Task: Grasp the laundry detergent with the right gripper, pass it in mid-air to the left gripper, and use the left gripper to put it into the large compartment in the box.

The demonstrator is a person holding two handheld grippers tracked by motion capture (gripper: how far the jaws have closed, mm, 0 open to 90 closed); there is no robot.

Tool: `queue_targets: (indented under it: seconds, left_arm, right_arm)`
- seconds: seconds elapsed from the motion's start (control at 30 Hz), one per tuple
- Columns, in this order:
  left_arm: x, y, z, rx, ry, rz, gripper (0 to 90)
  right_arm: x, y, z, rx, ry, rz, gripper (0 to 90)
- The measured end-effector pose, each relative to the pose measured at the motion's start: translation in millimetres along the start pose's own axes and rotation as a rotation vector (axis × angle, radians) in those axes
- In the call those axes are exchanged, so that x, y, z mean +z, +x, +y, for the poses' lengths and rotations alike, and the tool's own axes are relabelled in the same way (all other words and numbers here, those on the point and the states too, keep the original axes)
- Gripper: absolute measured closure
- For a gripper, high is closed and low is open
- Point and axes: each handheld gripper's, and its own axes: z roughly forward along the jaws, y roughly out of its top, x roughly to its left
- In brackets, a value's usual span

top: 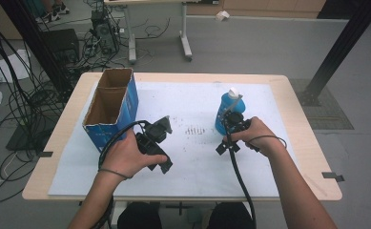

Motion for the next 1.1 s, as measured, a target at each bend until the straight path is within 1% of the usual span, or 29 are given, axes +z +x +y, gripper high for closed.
queue_targets:
  seconds: [0.17, 0.4, 0.43, 0.5, 0.67, 0.8, 0.97, 1.03, 1.1]
  left_arm:
    - [0.9, -0.3, 1.9, -0.001, -0.002, -0.003, 9.7]
    - [1.4, 0.5, 2.0, -0.008, -0.008, -0.002, 9.6]
    - [0.6, 0.3, 1.1, -0.01, -0.018, -0.003, 9.7]
    - [0.8, -0.4, -0.4, -0.013, -0.023, -0.008, 9.6]
    - [6.6, -0.8, -3.0, -0.025, -0.014, -0.01, 9.7]
    - [6.9, -3.5, -4.0, -0.033, -0.012, -0.012, 9.7]
    - [5.2, -5.0, -2.6, -0.026, -0.013, -0.014, 9.6]
    - [4.3, -5.6, -0.9, -0.028, -0.02, -0.021, 9.7]
    - [3.7, -5.7, 1.4, -0.024, -0.014, -0.017, 9.7]
  right_arm:
    - [-0.2, -1.3, -2.7, -0.006, 0.007, -0.003, 9.7]
    - [-2.5, -4.3, -7.1, -0.005, -0.001, -0.01, 9.7]
    - [-2.5, -4.5, -7.6, -0.007, 0.0, -0.014, 9.7]
    - [-2.6, -4.7, -9.3, -0.007, -0.003, -0.013, 9.7]
    - [0.4, -6.1, -17.5, -0.002, -0.005, -0.012, 9.7]
    - [0.3, -8.3, -23.8, 0.0, -0.002, -0.014, 9.7]
    - [-1.9, -11.4, -30.2, 0.005, 0.0, -0.017, 9.7]
    - [-3.3, -13.3, -34.2, 0.012, -0.001, -0.017, 9.8]
    - [-4.0, -14.8, -37.0, 0.011, -0.003, -0.014, 9.7]
